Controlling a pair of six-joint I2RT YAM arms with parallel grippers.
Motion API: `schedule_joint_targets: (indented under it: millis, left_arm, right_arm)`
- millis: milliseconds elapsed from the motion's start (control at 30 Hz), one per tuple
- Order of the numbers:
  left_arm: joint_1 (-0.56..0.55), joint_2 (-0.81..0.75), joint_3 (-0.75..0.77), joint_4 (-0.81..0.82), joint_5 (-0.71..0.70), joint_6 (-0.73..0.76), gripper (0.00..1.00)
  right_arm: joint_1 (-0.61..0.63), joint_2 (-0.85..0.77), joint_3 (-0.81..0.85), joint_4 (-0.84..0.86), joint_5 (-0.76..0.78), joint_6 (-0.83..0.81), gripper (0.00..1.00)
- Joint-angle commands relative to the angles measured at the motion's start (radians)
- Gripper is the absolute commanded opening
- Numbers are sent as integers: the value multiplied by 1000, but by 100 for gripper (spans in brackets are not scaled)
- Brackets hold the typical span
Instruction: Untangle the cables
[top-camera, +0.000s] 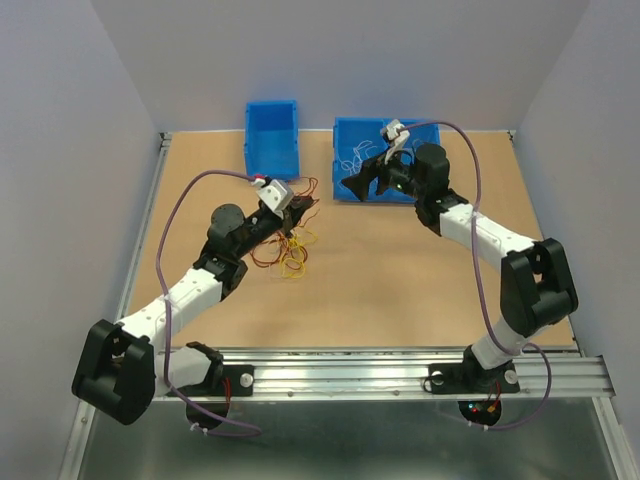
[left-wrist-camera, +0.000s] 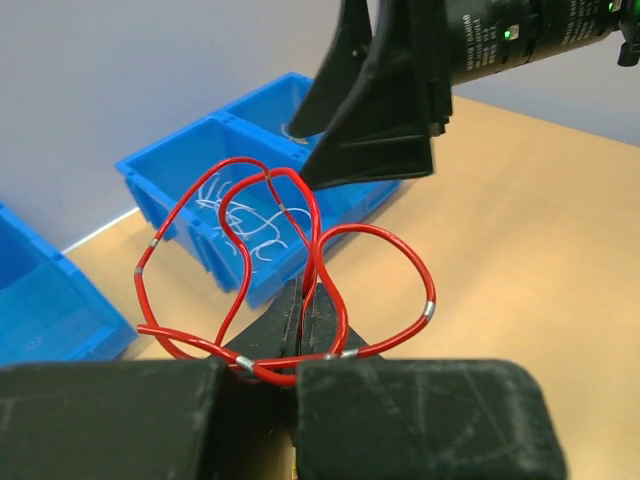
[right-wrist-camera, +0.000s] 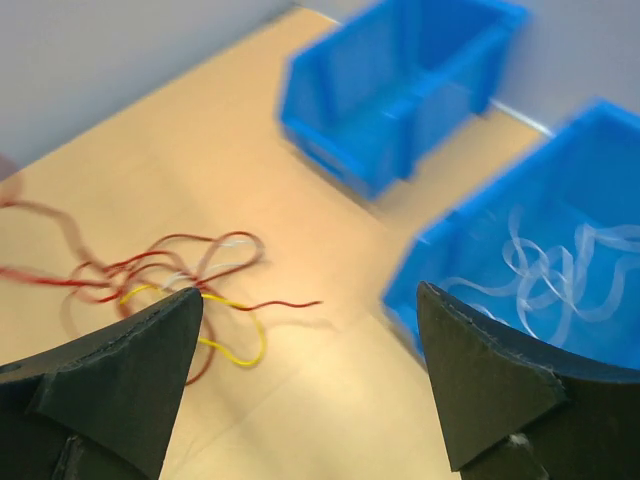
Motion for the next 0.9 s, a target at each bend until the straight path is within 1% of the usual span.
schedule_joint_targets:
  millis: [0, 33, 67, 167, 333, 433, 567, 600, 667, 733, 800, 833, 867]
  left_arm:
    - [-10, -33, 69, 3, 91, 7, 5]
    - [-10, -32, 74, -3, 91, 6, 5]
    - [-10, -33, 76, -8, 116, 6, 5]
    - [-16, -36, 80, -18, 154, 7, 5]
    - [-25, -41, 82, -32, 153, 17, 6]
    - [-28, -33, 91, -43, 159, 17, 6]
    - [-31, -33, 92, -48, 148, 19, 6]
    - [-31, -35, 92, -48, 144, 17, 6]
    - [-33, -42, 89, -48, 127, 20, 6]
    - [-33, -49, 89, -48, 102, 23, 6]
    - [-33, -50, 91, -48, 50, 26, 5]
    - [-33, -50, 92, -48, 33, 26, 5]
    - [-33, -50, 96, -51, 12, 28, 5]
  right_arm:
    - [7, -51, -112, 292, -434, -103, 93]
    - [9, -52, -112, 323, -435, -98, 93]
    - [10, -52, -125, 367, -479, -88, 93]
    - [26, -33, -112, 386, -547, -97, 93]
    - [58, 10, -86, 394, -644, -132, 91]
    - [72, 30, -72, 394, -679, -150, 87]
    - [85, 44, -58, 392, -713, -160, 77]
    - [90, 46, -57, 392, -711, -161, 72]
    - [95, 50, -52, 392, -713, -161, 72]
    - [96, 52, -50, 392, -713, -160, 74]
    - [99, 50, -49, 392, -699, -155, 82]
    - [99, 50, -50, 392, -694, -155, 84]
    - [99, 52, -49, 391, -688, -157, 89]
